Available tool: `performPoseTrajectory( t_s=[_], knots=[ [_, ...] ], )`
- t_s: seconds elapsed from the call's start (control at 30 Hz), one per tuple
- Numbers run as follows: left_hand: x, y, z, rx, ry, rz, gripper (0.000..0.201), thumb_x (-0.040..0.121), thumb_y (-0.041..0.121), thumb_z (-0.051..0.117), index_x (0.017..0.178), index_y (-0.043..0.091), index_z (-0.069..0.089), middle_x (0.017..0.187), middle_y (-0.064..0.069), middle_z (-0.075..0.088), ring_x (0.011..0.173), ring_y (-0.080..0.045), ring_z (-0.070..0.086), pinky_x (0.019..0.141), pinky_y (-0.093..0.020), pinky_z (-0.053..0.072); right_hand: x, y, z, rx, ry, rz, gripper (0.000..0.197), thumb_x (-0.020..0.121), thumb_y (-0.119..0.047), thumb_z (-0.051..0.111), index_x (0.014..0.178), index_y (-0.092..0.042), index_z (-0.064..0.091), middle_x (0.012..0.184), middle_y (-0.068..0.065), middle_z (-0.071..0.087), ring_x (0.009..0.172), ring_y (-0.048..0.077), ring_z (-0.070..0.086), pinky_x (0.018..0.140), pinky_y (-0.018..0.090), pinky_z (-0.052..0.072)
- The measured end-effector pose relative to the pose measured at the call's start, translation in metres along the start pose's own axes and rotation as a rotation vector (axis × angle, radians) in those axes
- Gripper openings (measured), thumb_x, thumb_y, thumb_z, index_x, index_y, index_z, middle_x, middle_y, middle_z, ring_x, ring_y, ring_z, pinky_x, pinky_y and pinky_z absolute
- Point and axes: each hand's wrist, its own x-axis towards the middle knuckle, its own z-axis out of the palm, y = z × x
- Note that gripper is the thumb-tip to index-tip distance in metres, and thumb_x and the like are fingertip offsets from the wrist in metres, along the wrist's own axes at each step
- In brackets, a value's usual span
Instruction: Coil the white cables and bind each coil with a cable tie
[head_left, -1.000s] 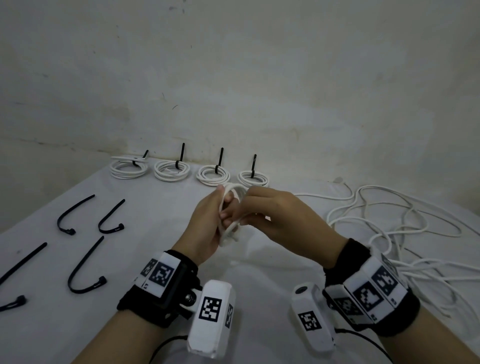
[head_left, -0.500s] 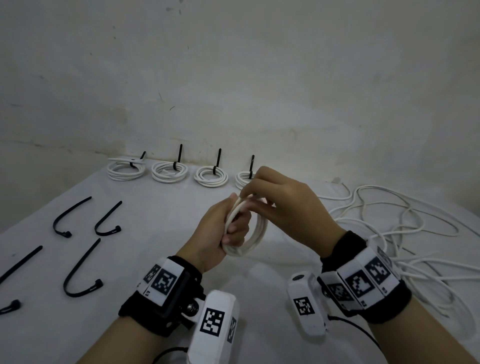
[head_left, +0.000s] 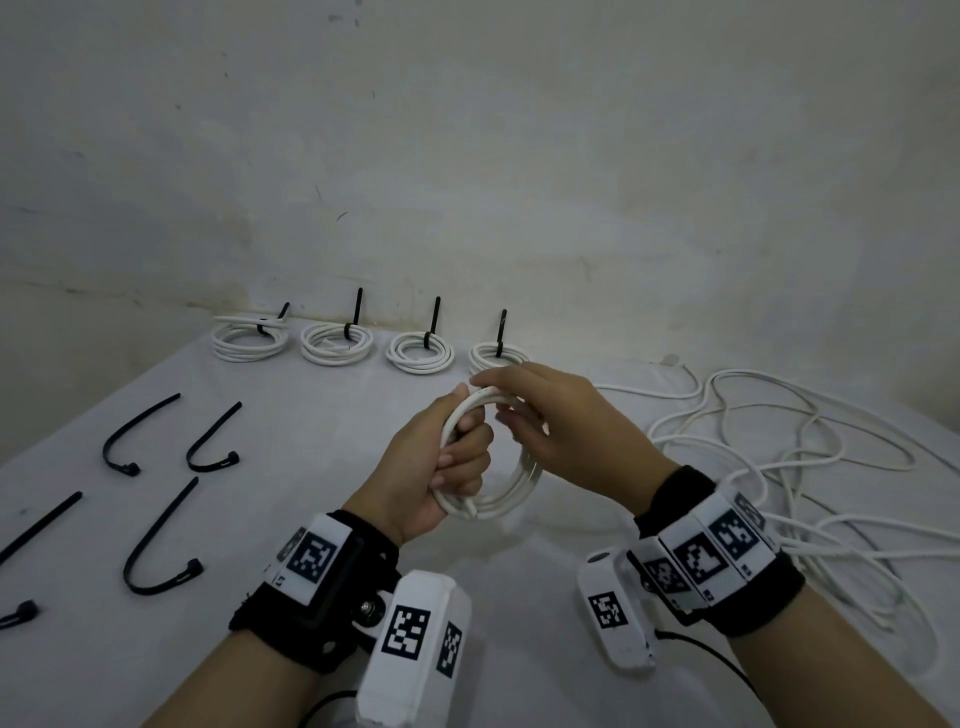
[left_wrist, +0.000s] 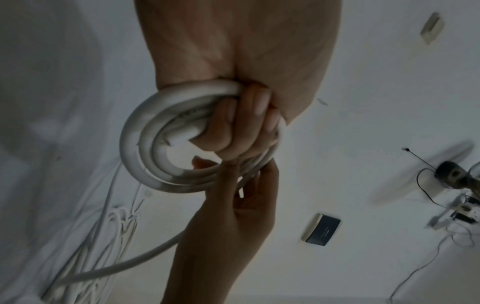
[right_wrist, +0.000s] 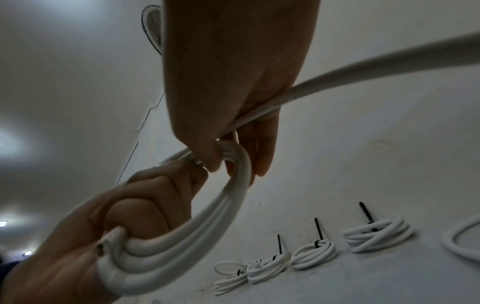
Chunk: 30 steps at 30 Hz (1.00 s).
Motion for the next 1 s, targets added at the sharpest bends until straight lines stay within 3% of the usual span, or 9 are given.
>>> performPoseTrajectory(
  t_s=[0.07, 0.17, 0.33, 0.4, 0.5, 0.67, 0.77, 0.9, 1.0],
  knots=[
    [0.001, 0.000, 0.000, 0.013, 0.033, -0.013, 0.051, 0.095, 0.048, 0.031, 0.055, 0.016, 0.041, 0.037, 0.006, 0.024, 0.027, -0.002, 0.019, 0.034, -0.016, 0.015, 0.000, 0.002, 0.001, -0.021, -0.029, 0.004, 0.030, 0.091, -0.005, 0.052, 0.120, -0.008, 0.059, 0.098, 0.008, 0.063, 0.076, 0.014, 0.055, 0.072, 0.035, 0.049],
    [0.000, 0.002, 0.004, 0.137, 0.049, 0.006, 0.052, 0.079, 0.062, 0.035, 0.066, 0.013, 0.046, 0.043, 0.006, 0.026, 0.032, -0.004, 0.026, 0.036, -0.016, 0.026, -0.002, 0.004, 0.000, -0.056, -0.041, 0.026, 0.028, 0.090, 0.002, 0.049, 0.116, -0.005, 0.059, 0.097, 0.010, 0.065, 0.085, 0.024, 0.062, 0.076, 0.040, 0.051],
    [-0.001, 0.004, 0.002, 0.455, 0.149, 0.178, 0.034, 0.078, 0.031, 0.060, 0.097, 0.002, 0.064, 0.059, -0.001, 0.044, 0.045, -0.009, 0.048, 0.051, -0.022, 0.050, 0.000, 0.007, -0.007, -0.091, -0.040, 0.050, 0.024, 0.087, 0.007, 0.051, 0.103, -0.005, 0.062, 0.079, -0.002, 0.059, 0.070, 0.015, 0.055, 0.066, 0.022, 0.044],
    [-0.001, 0.004, 0.001, 0.517, 0.167, 0.216, 0.022, 0.087, 0.019, 0.059, 0.098, 0.000, 0.065, 0.058, 0.000, 0.048, 0.045, -0.010, 0.048, 0.052, -0.024, 0.051, 0.001, 0.005, -0.009, -0.093, -0.050, 0.056, 0.021, 0.088, 0.006, 0.051, 0.101, -0.006, 0.062, 0.076, -0.008, 0.054, 0.065, 0.008, 0.049, 0.063, 0.010, 0.036],
    [-0.002, 0.005, 0.000, 0.607, 0.172, 0.221, 0.021, 0.095, 0.018, 0.051, 0.093, 0.002, 0.064, 0.054, 0.002, 0.047, 0.044, -0.011, 0.049, 0.052, -0.026, 0.051, 0.002, 0.003, -0.013, -0.099, -0.103, 0.078, 0.015, 0.091, 0.001, 0.050, 0.100, -0.007, 0.061, 0.078, -0.008, 0.055, 0.061, -0.002, 0.046, 0.061, 0.007, 0.037],
    [-0.004, 0.000, 0.003, 0.584, 0.098, 0.130, 0.027, 0.100, 0.024, 0.039, 0.084, 0.005, 0.050, 0.052, 0.004, 0.037, 0.043, -0.010, 0.042, 0.049, -0.024, 0.047, 0.000, 0.001, -0.016, -0.123, -0.174, 0.106, 0.010, 0.093, -0.003, 0.048, 0.098, -0.007, 0.056, 0.081, 0.003, 0.063, 0.069, 0.016, 0.054, 0.064, 0.027, 0.044],
    [-0.004, -0.001, 0.004, 0.591, 0.086, 0.093, 0.026, 0.099, 0.025, 0.042, 0.088, 0.004, 0.051, 0.057, 0.000, 0.041, 0.044, -0.011, 0.045, 0.050, -0.026, 0.049, -0.002, 0.001, -0.017, -0.117, -0.170, 0.107, 0.009, 0.096, -0.012, 0.049, 0.097, -0.007, 0.056, 0.076, 0.006, 0.062, 0.067, 0.022, 0.054, 0.062, 0.035, 0.043],
    [-0.002, 0.002, 0.000, 0.771, 0.168, 0.259, 0.012, 0.092, 0.017, 0.057, 0.100, 0.011, 0.064, 0.076, -0.003, 0.062, 0.053, -0.017, 0.063, 0.052, -0.031, 0.055, -0.001, 0.003, -0.016, -0.137, -0.157, 0.104, 0.014, 0.098, -0.021, 0.050, 0.094, -0.008, 0.056, 0.071, -0.004, 0.052, 0.063, 0.016, 0.045, 0.058, 0.027, 0.033],
    [-0.003, 0.003, -0.003, 0.822, 0.206, 0.365, 0.011, 0.092, 0.016, 0.059, 0.094, 0.015, 0.069, 0.075, -0.003, 0.067, 0.056, -0.020, 0.067, 0.053, -0.031, 0.056, -0.001, 0.002, -0.014, -0.103, -0.146, 0.116, 0.014, 0.097, -0.021, 0.052, 0.097, -0.008, 0.057, 0.071, -0.010, 0.046, 0.063, 0.009, 0.043, 0.057, 0.018, 0.032]
  ],
)
